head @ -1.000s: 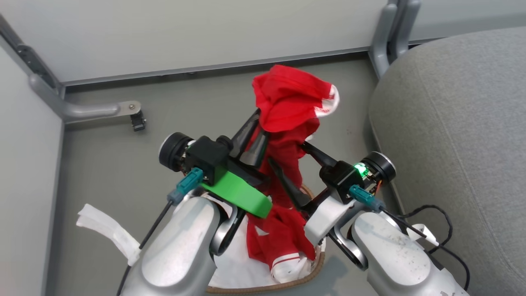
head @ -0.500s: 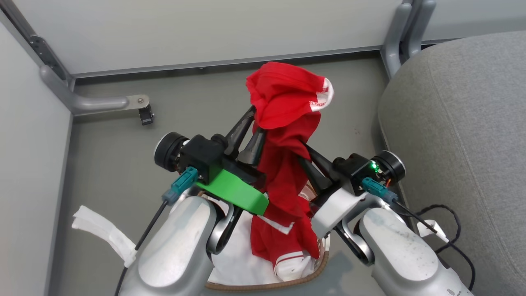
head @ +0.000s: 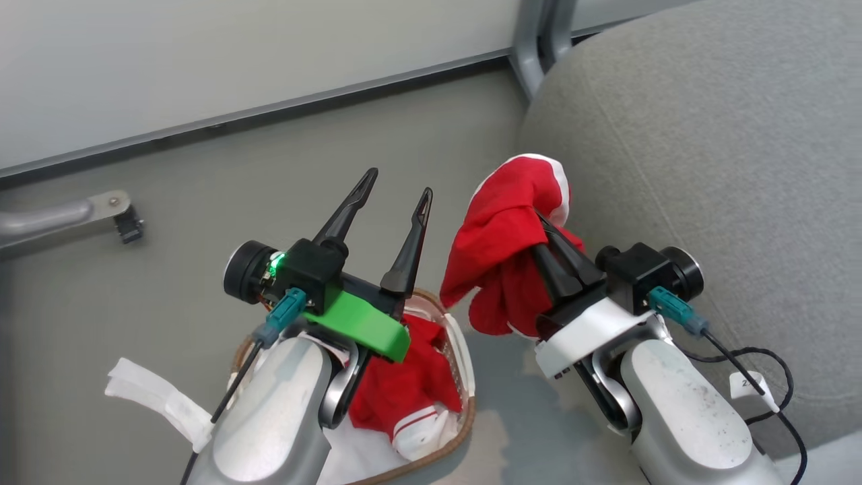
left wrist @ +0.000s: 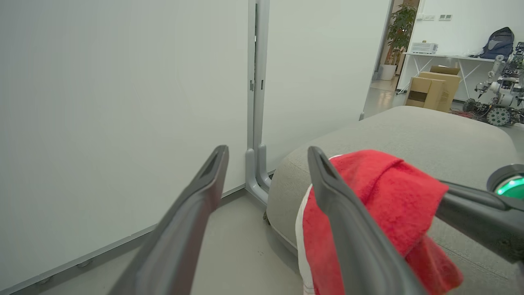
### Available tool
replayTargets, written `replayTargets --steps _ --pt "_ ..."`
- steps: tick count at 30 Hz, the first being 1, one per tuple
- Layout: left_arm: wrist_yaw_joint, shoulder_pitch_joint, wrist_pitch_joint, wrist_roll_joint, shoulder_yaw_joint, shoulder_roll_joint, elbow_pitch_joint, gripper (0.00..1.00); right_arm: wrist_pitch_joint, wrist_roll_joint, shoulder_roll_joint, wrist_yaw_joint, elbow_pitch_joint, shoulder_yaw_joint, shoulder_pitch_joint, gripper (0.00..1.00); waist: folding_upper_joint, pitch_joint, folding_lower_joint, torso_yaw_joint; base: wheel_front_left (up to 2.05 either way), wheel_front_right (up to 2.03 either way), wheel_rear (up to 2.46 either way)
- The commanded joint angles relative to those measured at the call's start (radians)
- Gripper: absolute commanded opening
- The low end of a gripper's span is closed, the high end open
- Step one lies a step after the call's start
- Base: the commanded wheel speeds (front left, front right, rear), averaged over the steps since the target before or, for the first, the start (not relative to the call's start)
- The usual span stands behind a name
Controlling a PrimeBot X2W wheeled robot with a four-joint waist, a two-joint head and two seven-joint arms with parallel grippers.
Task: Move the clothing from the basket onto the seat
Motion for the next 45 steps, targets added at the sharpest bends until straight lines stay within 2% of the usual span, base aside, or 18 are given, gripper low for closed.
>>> replayTargets --steps 1,5,11,16,20,25,35,40,45 --pt "-0.005 0.015 -0.001 0.008 0.011 0.008 0.007 1.0 -0.005 0.011 -0.002 -0.001 -0.01 -0.002 0.019 0.0 -0.0001 0.042 0.0 -0.148 0.0 0.0 0.0" --pt "-0.009 0.013 -0.001 0.019 0.014 0.012 0.02 1.0 -0.005 0.02 -0.002 -0.001 -0.025 -0.009 0.024 0.0 -0.0001 0.062 0.0 -0.238 0.0 0.0 0.0" --pt "-0.014 0.004 -0.001 0.03 0.004 0.019 0.029 1.0 -0.005 0.032 -0.002 -0.001 -0.034 -0.04 0.049 0.0 -0.0001 0.085 0.0 -0.322 0.0 0.0 0.0" --pt "-0.015 0.007 -0.001 0.032 -0.014 0.021 0.046 1.0 -0.005 0.013 -0.001 -0.001 -0.042 -0.072 0.059 0.0 -0.0001 0.109 0.0 -0.344 0.0 0.0 0.0" --pt "-0.015 0.003 -0.001 0.027 -0.03 0.033 0.055 1.0 -0.005 -0.039 -0.001 -0.001 -0.018 -0.079 0.006 0.0 -0.0001 0.14 0.0 -0.344 0.0 0.0 0.0" --pt "-0.015 -0.003 -0.001 0.026 -0.052 0.051 0.062 1.0 -0.005 -0.12 -0.019 -0.001 0.034 -0.164 -0.126 0.0 -0.0001 0.198 0.0 -0.308 0.0 0.0 0.0" --pt "-0.015 -0.064 -0.001 0.02 -0.092 0.082 0.064 1.0 -0.005 -0.162 -0.202 -0.001 0.165 -0.258 -0.456 0.0 -0.0001 0.332 0.0 -0.201 0.0 0.0 0.0" --pt "-0.015 -0.096 -0.001 0.024 -0.096 0.096 0.06 1.0 -0.005 -0.189 -0.271 -0.001 0.26 -0.302 -0.594 0.0 -0.0001 0.393 0.0 -0.155 0.0 0.0 0.0" --pt "-0.015 -0.123 -0.001 0.031 -0.111 0.105 0.059 1.0 -0.005 -0.246 -0.321 -0.001 0.371 -0.42 -0.668 0.0 -0.0001 0.456 0.0 -0.111 0.0 0.0 0.0"
